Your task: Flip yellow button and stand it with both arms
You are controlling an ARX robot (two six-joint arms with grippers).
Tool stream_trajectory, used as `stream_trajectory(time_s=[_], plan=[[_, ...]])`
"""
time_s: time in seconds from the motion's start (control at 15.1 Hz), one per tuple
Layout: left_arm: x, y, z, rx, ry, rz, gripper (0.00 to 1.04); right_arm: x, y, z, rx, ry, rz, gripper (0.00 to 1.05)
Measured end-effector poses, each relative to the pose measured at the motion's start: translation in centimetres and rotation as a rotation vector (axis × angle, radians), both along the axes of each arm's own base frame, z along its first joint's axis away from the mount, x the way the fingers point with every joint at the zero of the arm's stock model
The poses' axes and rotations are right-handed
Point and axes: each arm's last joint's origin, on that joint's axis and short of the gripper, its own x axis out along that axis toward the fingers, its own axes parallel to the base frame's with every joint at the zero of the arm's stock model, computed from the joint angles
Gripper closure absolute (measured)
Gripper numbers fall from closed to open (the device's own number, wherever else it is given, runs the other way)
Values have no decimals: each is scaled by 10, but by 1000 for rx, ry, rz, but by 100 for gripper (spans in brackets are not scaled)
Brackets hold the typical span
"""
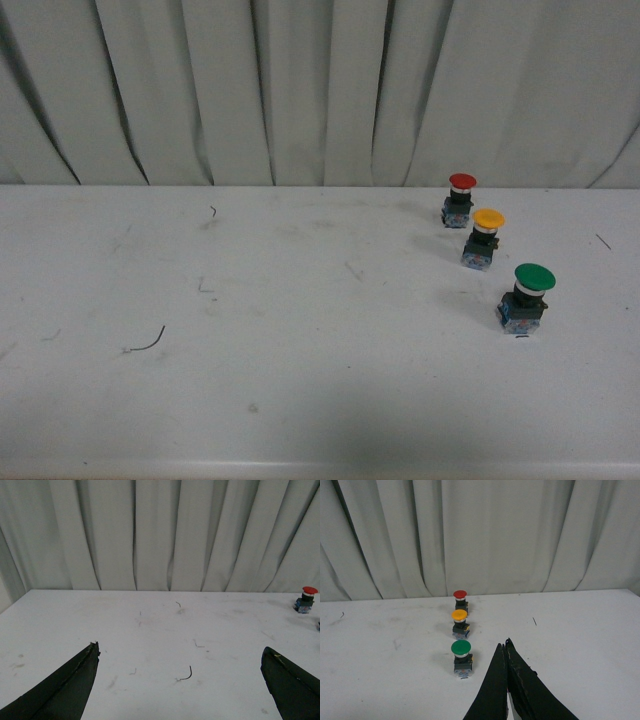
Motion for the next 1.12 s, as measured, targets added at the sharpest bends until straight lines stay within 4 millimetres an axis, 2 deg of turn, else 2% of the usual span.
stream_trajectory(time_s=[0.4,0.79,0.92,1.12], plan=[[0,0,0,0,0,0,7,-11,0,-13,0,-6,0,103],[0,0,0,0,0,0,7,-19,0,-13,0,-14,0,103],[0,0,0,0,0,0,7,-29,0,-17,0,2,0,103],[0,0,0,0,0,0,7,-30,0,-16,0,-7,0,103]])
